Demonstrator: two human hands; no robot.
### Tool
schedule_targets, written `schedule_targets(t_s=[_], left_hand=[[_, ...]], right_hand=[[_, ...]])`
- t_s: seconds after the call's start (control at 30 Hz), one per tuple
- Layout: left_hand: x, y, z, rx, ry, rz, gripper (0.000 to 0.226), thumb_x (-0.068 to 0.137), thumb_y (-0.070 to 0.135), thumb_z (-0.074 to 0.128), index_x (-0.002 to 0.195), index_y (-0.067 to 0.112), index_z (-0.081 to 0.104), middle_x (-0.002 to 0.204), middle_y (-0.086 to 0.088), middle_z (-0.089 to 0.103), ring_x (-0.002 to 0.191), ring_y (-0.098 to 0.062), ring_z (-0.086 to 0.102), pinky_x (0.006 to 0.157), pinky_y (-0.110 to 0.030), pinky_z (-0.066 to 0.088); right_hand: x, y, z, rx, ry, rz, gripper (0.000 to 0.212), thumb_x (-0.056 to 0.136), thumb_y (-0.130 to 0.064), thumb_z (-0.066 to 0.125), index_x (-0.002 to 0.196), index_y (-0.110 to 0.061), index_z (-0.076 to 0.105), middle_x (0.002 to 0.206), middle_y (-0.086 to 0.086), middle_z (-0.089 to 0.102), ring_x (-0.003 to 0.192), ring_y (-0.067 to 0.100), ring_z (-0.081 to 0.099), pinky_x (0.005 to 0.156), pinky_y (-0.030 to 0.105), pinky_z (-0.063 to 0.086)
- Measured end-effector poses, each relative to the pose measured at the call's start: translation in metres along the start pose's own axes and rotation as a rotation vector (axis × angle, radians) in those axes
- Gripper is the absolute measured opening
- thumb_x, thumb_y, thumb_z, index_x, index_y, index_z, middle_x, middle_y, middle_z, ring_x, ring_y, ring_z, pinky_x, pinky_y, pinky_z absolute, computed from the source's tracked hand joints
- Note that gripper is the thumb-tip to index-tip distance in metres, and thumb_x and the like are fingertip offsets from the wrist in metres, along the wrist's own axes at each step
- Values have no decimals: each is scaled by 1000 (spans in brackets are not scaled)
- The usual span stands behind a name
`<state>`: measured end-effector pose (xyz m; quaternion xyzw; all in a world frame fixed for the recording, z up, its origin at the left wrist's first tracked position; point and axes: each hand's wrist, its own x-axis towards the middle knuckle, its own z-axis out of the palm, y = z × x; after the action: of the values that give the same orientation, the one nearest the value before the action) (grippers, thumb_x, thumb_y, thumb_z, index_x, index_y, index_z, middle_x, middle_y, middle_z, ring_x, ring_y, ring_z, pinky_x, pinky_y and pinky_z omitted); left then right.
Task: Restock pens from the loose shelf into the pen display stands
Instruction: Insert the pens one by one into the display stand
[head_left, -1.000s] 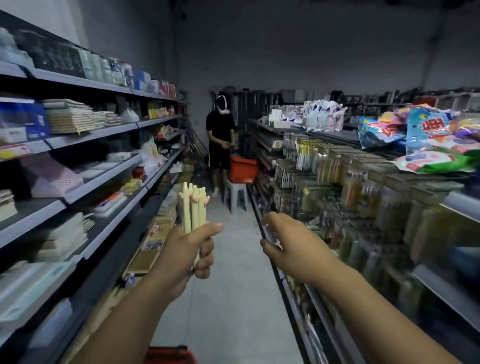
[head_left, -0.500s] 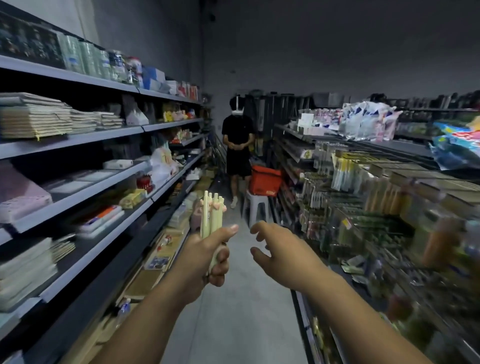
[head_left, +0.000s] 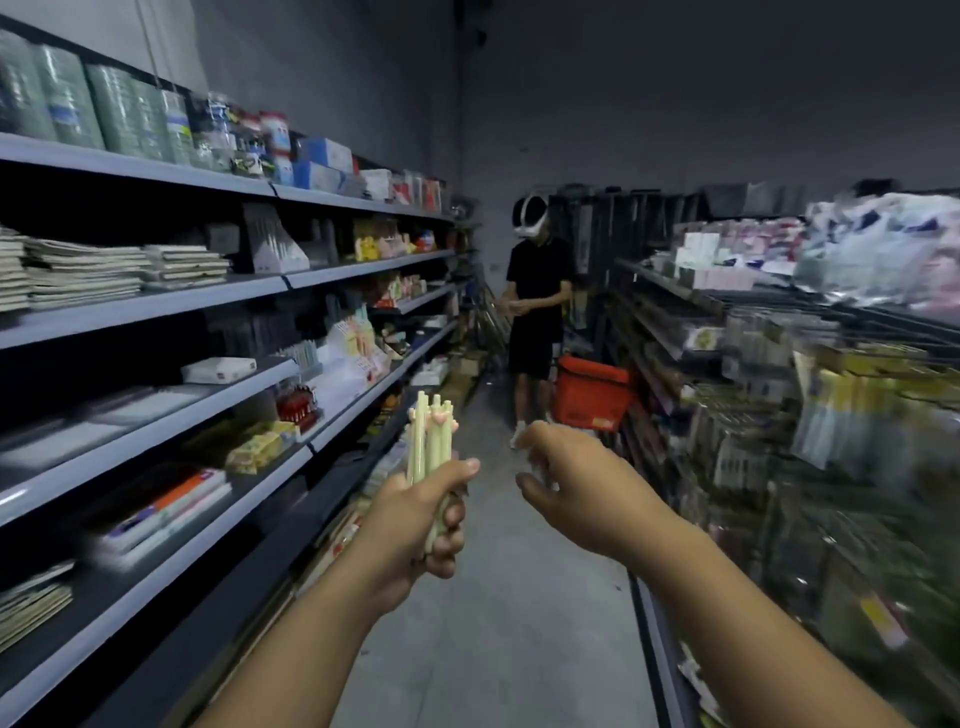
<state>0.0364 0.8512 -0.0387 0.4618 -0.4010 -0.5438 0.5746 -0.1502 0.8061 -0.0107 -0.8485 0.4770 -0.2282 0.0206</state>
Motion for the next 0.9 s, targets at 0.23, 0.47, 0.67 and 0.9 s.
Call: schedule_targets(t_s=[0.23,0.47,0.67,0.9], left_hand=[[173,21,24,7,120,58,33,86,35,77,76,16,53,58,-4,40,42,-16,33,49,-21,23],[321,22,4,-41,261,41,47,77,50,79,90,14,52,59,-2,43,42,-16,32,46,-22,23],[474,18,-49,-70,268,60,53,72,59,78,91,16,54,60,-2,45,41,-14,34,43,-19,24],[657,30,-107,-88,281,32,50,75,51,78,98,13,54,66,-2,48,45,-14,33,42,-18,24]], right_hand=[[175,101,28,19,-51,-127,26,94,-41,54,115,-27,48,114,-2,57,101,24,59,83,45,53],[337,150,81,62,-126,-252,30,98,-36,52,124,-22,49,118,2,57,103,25,57,80,43,54],[480,184,159,105,-135,-295,27,97,-35,53,122,-23,51,112,1,57,99,23,56,81,46,54],[651,224,224,186,-152,-252,29,97,-34,54,124,-23,53,116,-1,59,101,20,58,81,44,54]])
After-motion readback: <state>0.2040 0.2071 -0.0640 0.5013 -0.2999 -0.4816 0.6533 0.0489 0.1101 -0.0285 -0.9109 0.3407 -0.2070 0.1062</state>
